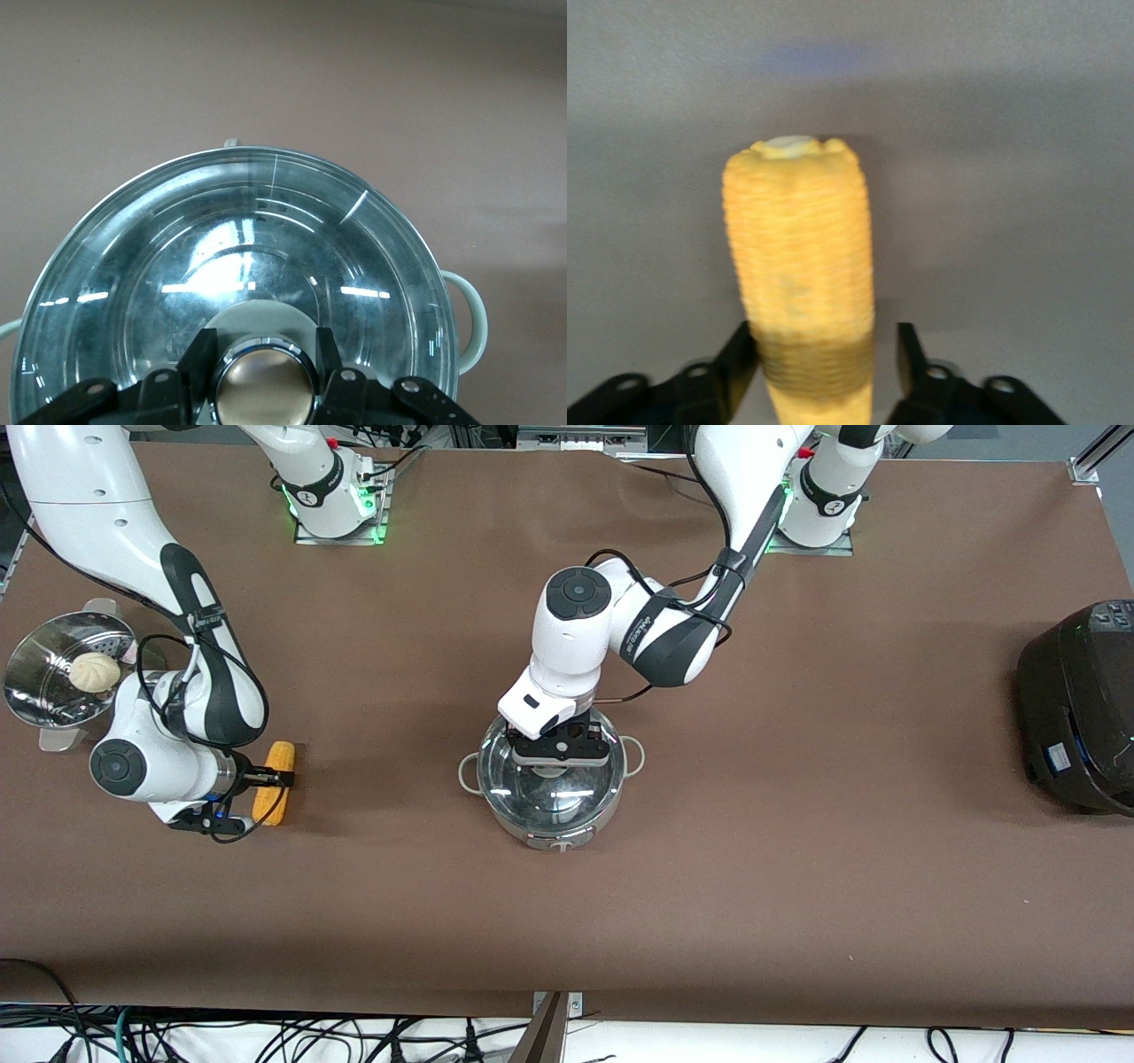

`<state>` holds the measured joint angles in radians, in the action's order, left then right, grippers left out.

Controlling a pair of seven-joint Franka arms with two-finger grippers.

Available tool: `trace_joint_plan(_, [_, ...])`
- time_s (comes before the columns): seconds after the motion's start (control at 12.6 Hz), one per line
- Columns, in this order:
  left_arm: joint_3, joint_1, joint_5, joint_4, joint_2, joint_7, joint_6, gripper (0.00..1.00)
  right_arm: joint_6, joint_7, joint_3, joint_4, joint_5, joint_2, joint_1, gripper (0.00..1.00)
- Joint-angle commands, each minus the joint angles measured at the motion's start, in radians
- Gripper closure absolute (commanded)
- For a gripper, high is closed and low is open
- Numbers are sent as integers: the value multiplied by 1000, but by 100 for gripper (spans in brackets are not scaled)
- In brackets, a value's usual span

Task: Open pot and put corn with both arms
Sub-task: 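Grasp the lid knob with the left gripper while the right gripper grasps the corn, then lift the glass lid off the pot while the right gripper lifts the corn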

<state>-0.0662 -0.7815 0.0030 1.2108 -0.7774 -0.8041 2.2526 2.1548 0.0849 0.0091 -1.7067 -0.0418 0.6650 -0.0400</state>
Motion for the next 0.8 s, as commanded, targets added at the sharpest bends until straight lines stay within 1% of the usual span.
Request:
trace_joint_plan(0.0, [-12,-9,17,-43,22,3,-98,100,7,-8,9,-13,14,-4,-11,94])
trace_joint_plan(0.16, [-7,-4,14,-47,76,6,-200,100,2,-13,11,-1,13,-8,-11,95])
trace_joint_plan(0.24, [-9,-4,14,-47,123,8,-246,100,-1,-14,12,2,13,-22,-9,96])
trace_joint_plan(0.32, [-10,5,14,-47,162,12,-299,100,-41,-14,14,7,13,-56,-9,97])
trace_joint_plan(0.4, [-13,34,12,-45,203,61,-358,100,-117,-13,21,37,16,-91,-8,98])
trace_joint_plan(0.56, [-12,128,14,-30,263,194,-421,100,-290,-2,70,117,16,-172,-6,97])
trace_joint_plan(0.72, [-12,224,14,33,312,357,-513,97,-444,4,155,223,14,-240,-3,97])
